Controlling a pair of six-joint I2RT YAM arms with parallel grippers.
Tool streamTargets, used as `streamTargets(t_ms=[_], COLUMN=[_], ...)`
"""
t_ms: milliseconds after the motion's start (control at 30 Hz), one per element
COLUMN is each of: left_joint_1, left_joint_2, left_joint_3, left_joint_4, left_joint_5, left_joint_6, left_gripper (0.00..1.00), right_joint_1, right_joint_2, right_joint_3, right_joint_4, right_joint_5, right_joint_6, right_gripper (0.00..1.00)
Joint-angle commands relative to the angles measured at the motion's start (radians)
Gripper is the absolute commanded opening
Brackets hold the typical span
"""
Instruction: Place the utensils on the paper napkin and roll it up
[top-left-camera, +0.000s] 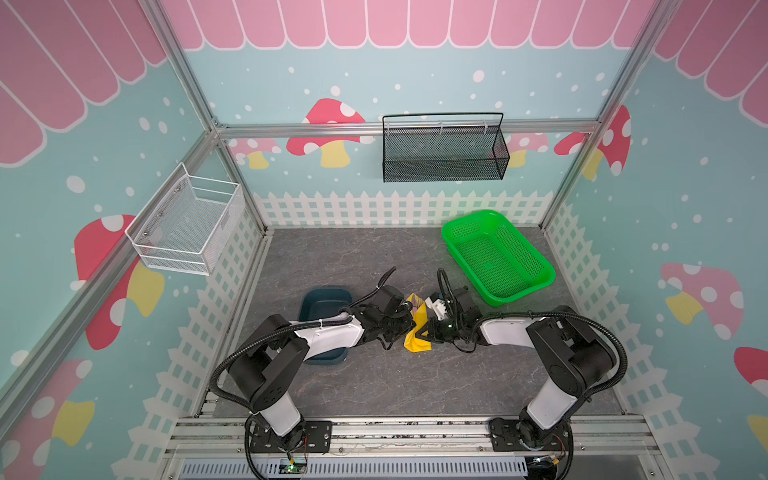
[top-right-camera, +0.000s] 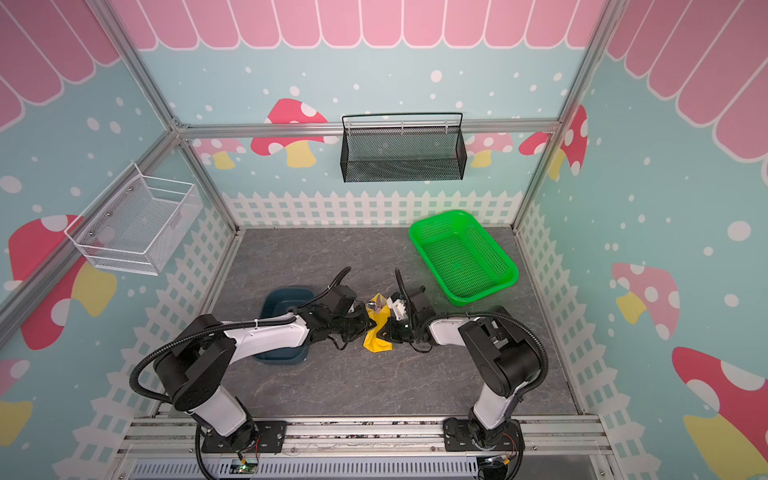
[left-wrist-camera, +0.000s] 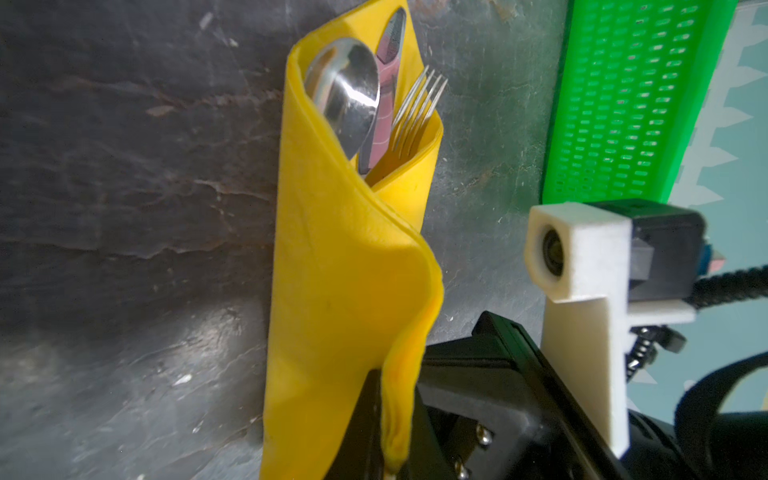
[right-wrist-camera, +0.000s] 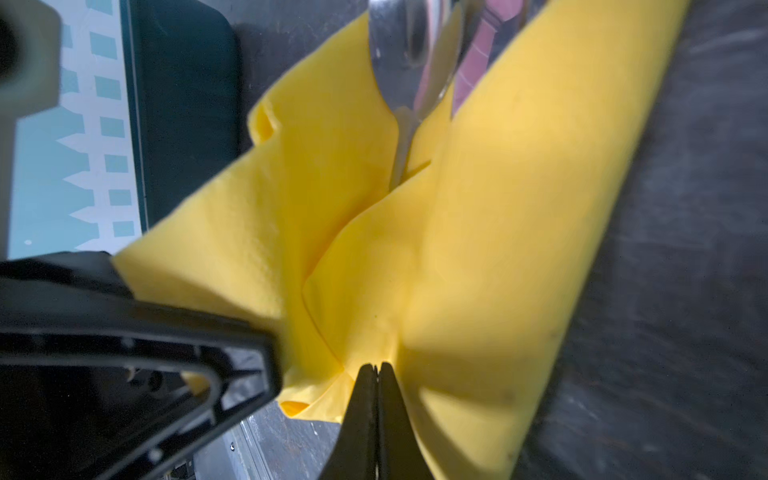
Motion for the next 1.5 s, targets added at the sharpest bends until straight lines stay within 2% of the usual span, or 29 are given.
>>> streamTargets(t_ms=[0, 267, 533, 967, 1467], left_joint_1=[0.002, 0.002, -0.004, -0.012, -0.021], left_joint_2=[0.026, 0.071, 0.102, 0.157, 0.196], left_joint_3=[0.037, 0.079, 0.116, 0.173, 0.198], left_joint_4=[0.027, 0.024, 0.014, -0.01, -0.01], left_joint_5=[0.016, 0.042, 0.06, 0.069, 0.069], left_joint_6=[-0.019, -0.019, -0.013, -0.005, -0.006], left_gripper=[0.1, 0.1, 0.1, 0.1, 0.1], right_joint_1=[-0.004, -0.019, -0.044, -0.044, -0.043], right_joint_2=[-0.041, -0.094, -0.111, -0.088, -0.06], right_joint_3=[-0.033, -0.053, -0.099, -0.079, -0.083], right_joint_4=[-0.006, -0.016, -0.049, -0.025, 0.046], right_joint_5=[0.055, 0.073, 0.148, 0.024, -0.085], right_joint_6=[0.016, 0.002, 0.008, -0.072, -0.08], right_gripper=[0.05, 0.05, 0.04, 0.05, 0.07])
